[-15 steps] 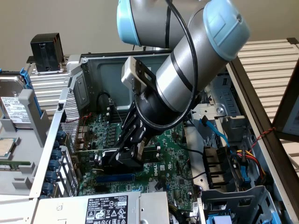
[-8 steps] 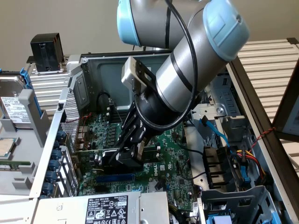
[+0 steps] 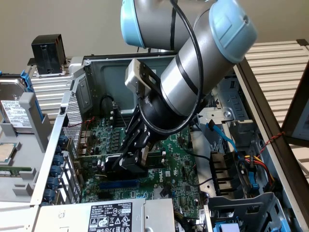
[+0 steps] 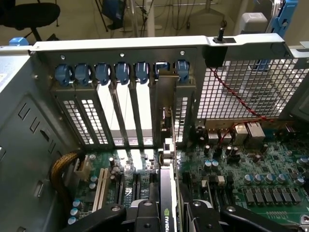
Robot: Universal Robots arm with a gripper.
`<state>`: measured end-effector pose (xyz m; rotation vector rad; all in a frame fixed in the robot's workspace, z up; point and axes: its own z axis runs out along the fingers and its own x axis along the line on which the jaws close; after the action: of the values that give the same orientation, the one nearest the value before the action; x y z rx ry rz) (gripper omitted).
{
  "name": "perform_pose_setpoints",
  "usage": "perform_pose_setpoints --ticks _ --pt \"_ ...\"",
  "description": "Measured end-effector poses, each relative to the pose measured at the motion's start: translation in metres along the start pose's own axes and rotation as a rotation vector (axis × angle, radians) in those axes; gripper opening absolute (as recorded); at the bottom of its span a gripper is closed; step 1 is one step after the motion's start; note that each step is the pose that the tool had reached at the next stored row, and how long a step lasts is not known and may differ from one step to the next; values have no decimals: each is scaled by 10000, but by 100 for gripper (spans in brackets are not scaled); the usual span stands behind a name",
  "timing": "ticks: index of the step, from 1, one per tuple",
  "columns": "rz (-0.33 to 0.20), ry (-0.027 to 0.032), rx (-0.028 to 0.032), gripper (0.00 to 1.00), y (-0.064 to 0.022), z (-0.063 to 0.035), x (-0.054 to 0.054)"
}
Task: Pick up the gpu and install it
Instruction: 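Insert the gpu into the slot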
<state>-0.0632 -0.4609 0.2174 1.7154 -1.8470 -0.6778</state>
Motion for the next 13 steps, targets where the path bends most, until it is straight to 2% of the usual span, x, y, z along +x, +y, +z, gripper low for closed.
perform_pose_setpoints --ticks 13 --pt "-13 -14 0 27 -5 24 0"
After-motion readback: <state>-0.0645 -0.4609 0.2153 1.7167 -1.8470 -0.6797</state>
